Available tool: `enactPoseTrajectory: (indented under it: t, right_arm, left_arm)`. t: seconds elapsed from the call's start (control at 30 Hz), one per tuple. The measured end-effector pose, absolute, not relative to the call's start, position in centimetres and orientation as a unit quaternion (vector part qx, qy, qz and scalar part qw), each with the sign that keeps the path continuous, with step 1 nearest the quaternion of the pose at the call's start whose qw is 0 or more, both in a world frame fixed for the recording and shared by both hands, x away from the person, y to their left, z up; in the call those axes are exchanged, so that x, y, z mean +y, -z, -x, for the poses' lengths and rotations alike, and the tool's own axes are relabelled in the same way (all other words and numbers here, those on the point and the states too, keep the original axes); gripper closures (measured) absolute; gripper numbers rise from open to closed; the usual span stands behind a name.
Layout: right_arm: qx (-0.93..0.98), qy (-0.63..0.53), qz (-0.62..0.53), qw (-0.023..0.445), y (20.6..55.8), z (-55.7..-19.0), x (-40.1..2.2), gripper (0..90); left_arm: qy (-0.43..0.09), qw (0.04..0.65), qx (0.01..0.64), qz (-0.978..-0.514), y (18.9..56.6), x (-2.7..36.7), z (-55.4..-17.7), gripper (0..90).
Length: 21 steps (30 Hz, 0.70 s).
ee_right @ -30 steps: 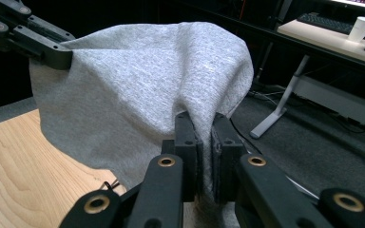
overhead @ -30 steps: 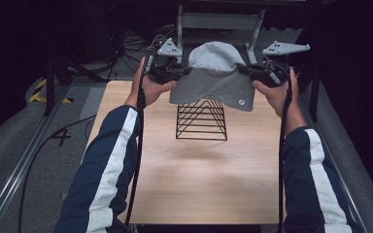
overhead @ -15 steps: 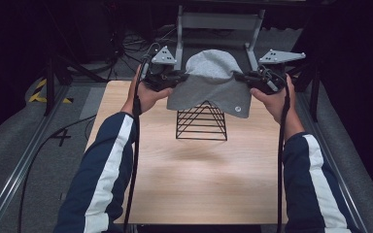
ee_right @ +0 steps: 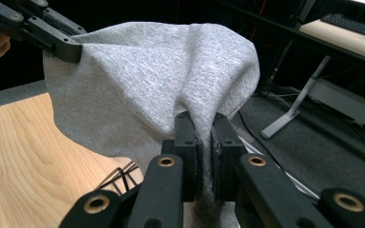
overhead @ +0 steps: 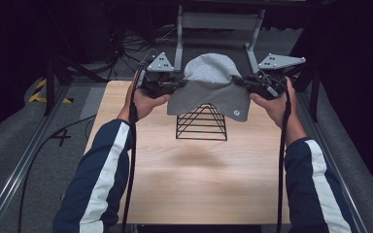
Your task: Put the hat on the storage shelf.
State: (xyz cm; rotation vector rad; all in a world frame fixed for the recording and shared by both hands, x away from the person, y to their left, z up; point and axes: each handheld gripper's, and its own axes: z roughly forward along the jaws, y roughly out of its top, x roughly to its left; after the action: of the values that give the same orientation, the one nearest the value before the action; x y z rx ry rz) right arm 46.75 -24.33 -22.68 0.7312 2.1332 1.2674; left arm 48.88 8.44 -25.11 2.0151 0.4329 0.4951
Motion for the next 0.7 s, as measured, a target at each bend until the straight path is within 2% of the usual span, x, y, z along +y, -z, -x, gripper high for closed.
enactPoseTrajectory:
  t: [0.33,0.7]
  right_arm:
    - [0.805,-0.455,-0.281,0.257,25.6,-47.7,-23.9,83.6]
    - [0.821,-0.437,-0.285,0.231,30.1,-47.8,-23.2,83.5]
  left_arm:
    - [-0.194,0.478,0.192,-0.835,27.7,8.2,-49.5,81.6]
    - [-0.175,0.463,0.207,-0.844,32.4,8.2,-49.6,81.4]
